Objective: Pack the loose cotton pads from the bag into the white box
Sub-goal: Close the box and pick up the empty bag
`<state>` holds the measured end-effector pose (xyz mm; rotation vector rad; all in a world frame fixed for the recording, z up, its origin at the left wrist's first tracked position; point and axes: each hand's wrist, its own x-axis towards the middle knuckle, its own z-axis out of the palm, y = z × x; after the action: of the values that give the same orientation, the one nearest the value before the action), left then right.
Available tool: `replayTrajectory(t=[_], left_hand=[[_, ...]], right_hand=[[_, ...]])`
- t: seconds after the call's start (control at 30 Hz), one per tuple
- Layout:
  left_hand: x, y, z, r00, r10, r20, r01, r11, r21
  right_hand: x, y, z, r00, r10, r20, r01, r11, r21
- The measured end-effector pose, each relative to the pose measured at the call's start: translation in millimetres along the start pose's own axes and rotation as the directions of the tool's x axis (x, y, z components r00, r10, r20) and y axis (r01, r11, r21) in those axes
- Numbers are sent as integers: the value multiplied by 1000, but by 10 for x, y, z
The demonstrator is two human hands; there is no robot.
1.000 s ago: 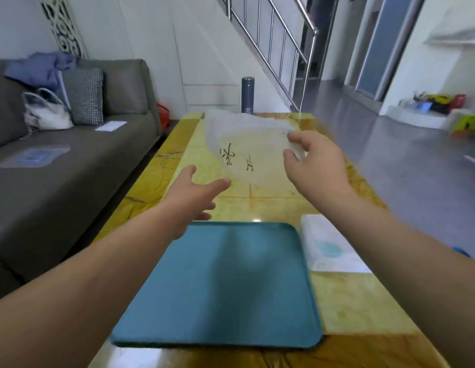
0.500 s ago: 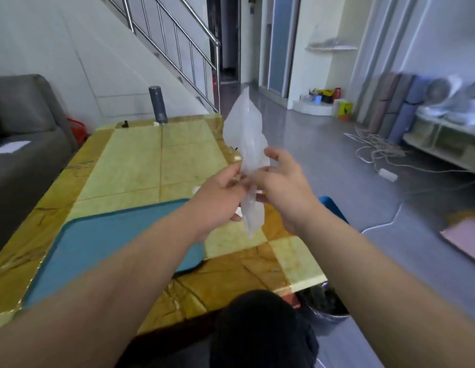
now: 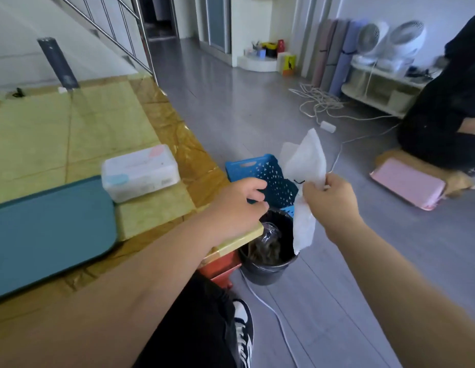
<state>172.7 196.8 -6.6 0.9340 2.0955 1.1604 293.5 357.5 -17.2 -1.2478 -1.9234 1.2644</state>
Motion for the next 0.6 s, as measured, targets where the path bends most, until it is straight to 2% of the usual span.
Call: replayTrajectory(t=[0.13,0.27,0.37,0.43,0.5,0.6], left_hand=[[155,-109,43,999,-11,-31,12,1000,15],[287,-217,52,997,-18,-81,19,1000,10],[367,-296,3,992,-32,-122,34,999,13],[412,-358,-29,991,-35,-127,36,999,11],[452,-400,-61,992,-41,-116,45,999,24],[519,-446,-103,994,-37,-107,42,998,41]], right_hand=[[155,458,173,981,190,43,-192,980,54],[284,767,552,964,250,88,-255,966,51],[341,1004,830,936,309,169,-295,950,-102],[382,1244,989,890,387,240,-335,913,-231],[412,1430,1128,836,468,286,-393,875,-283],[509,1523,1317,795,527,300,-442,842,-310]])
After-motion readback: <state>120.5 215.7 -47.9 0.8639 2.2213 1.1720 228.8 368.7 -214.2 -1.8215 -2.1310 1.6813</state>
